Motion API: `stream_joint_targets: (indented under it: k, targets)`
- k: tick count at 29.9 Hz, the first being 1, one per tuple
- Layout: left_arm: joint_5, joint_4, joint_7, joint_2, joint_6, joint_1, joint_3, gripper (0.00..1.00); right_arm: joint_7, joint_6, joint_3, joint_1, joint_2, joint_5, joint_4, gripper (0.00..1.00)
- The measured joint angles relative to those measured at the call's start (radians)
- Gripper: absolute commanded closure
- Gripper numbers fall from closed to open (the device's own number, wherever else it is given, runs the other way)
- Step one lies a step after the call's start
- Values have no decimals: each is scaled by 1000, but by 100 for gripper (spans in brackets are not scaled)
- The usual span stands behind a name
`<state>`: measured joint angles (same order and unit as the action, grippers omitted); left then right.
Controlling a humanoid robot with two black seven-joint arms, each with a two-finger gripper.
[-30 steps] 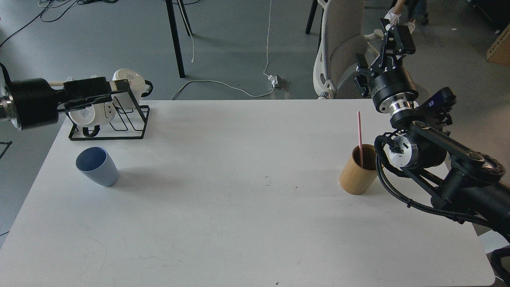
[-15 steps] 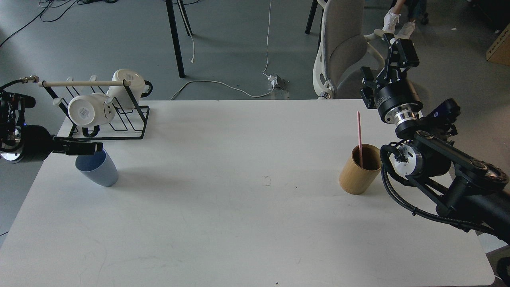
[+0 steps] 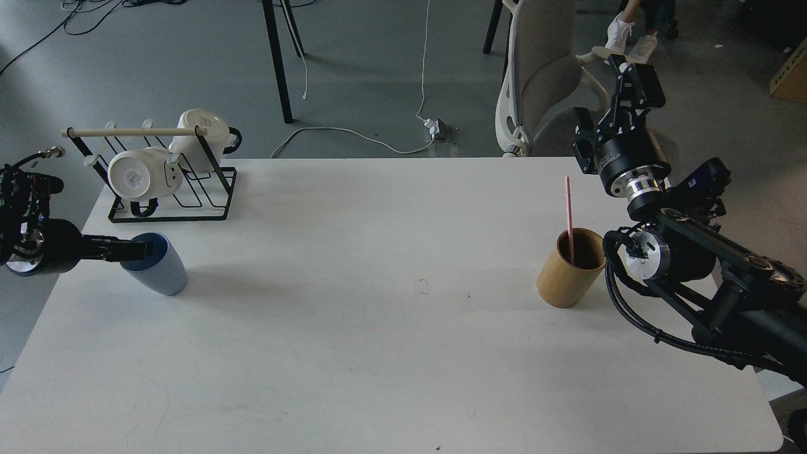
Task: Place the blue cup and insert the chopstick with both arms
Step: 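Carry the blue cup with the left gripper toward the table center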
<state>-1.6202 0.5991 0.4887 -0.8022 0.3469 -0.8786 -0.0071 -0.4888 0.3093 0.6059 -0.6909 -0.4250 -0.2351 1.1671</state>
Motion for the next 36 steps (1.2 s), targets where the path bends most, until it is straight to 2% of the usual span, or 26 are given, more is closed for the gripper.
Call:
stream_joint_targets:
  k: [1,4,7,9,11,12,13,18,25,28,32,36]
  targets:
    - [0,-13,0,7,-2,0,2,11,0,0,0,3,0,-1,0,1]
    - [1,-47,0,28,-18,7,4,31,0,-1,0,8,-1,-1,0,1]
    - [1,-65,0,36,-43,19,4,62,0,-1,0,11,-4,-1,0,1]
    - [0,-68,0,37,-68,26,4,68,0,-1,0,12,-5,-1,0,1]
    - [-1,-68,0,37,-102,35,4,89,0,-1,0,16,-8,-1,0,1]
    - [-1,-68,0,37,-120,40,4,97,0,-1,0,18,-9,-1,0,1]
    - [-1,-68,0,37,-132,43,5,99,0,-1,0,20,-10,-1,0,1]
    - [3,-67,0,30,-166,53,5,100,0,-1,0,29,-19,-1,1,1]
    - [5,-25,0,28,-254,55,-1,100,0,-1,1,40,-26,-1,2,1]
    - [16,106,0,-18,-265,48,-16,100,0,-1,2,40,-33,-1,1,1]
    - [48,388,0,-128,-261,40,-62,100,0,0,12,41,-46,-1,-5,1]
    - [58,620,0,-121,-255,15,-94,100,0,1,47,41,-52,-1,-36,1]
